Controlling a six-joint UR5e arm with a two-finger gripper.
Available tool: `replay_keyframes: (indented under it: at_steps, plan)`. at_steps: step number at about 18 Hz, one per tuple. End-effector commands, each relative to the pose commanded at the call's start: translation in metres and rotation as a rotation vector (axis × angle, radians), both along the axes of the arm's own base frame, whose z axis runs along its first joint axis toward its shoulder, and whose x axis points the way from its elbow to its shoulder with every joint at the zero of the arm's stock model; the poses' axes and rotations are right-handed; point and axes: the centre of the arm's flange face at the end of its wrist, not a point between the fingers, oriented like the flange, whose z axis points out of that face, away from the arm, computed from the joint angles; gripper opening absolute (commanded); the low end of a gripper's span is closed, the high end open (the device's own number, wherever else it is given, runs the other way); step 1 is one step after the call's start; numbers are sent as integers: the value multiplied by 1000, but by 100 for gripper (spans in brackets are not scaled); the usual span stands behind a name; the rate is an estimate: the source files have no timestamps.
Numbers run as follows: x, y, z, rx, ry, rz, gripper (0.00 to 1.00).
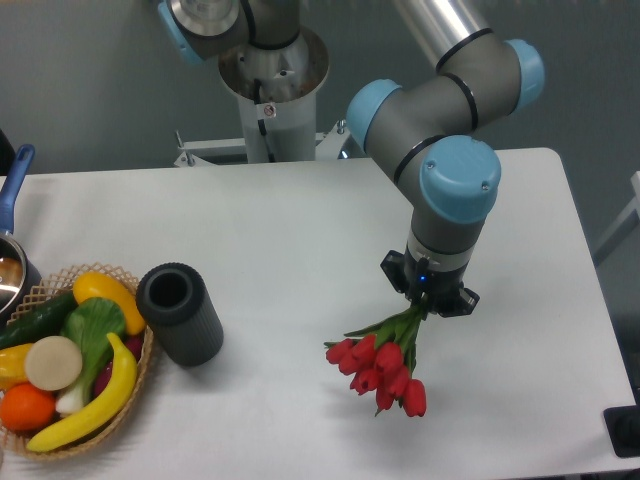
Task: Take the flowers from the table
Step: 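Lift the red tulip bunch up off the table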
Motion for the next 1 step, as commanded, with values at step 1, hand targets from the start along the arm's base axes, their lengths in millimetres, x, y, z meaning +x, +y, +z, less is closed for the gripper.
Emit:
replay_keyframes:
  at_steps: [1]
  plan:
    - [0,0,0,-1,1,-1,0]
